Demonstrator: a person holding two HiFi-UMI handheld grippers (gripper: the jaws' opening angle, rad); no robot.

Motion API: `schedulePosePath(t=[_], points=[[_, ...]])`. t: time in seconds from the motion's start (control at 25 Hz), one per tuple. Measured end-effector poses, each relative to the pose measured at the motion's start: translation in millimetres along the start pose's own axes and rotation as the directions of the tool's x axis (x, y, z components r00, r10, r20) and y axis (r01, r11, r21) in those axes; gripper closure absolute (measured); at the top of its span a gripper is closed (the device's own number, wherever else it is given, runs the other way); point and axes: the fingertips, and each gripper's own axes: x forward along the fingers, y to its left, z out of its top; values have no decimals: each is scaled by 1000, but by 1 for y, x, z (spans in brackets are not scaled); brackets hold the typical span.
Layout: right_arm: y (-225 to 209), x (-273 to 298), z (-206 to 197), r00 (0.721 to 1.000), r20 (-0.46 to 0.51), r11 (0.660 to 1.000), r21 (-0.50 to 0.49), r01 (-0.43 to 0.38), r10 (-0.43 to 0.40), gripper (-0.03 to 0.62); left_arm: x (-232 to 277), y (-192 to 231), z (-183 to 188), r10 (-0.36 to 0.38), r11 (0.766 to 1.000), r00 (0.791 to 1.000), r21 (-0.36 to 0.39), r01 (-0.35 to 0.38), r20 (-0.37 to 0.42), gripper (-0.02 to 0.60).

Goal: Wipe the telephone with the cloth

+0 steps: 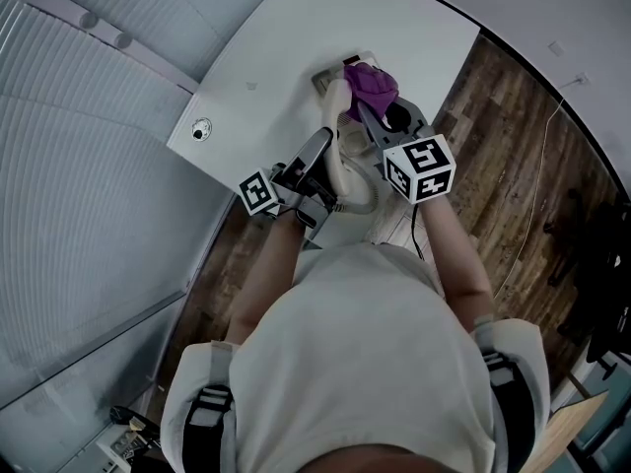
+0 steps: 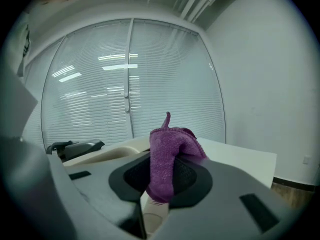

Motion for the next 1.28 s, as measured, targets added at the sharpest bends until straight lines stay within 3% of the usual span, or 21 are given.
schedulePosePath(t=[1.28], points=[[48, -16, -1, 989, 26, 990, -16, -143, 143, 511, 0, -11, 9, -54, 998, 998, -14, 55, 29, 396]])
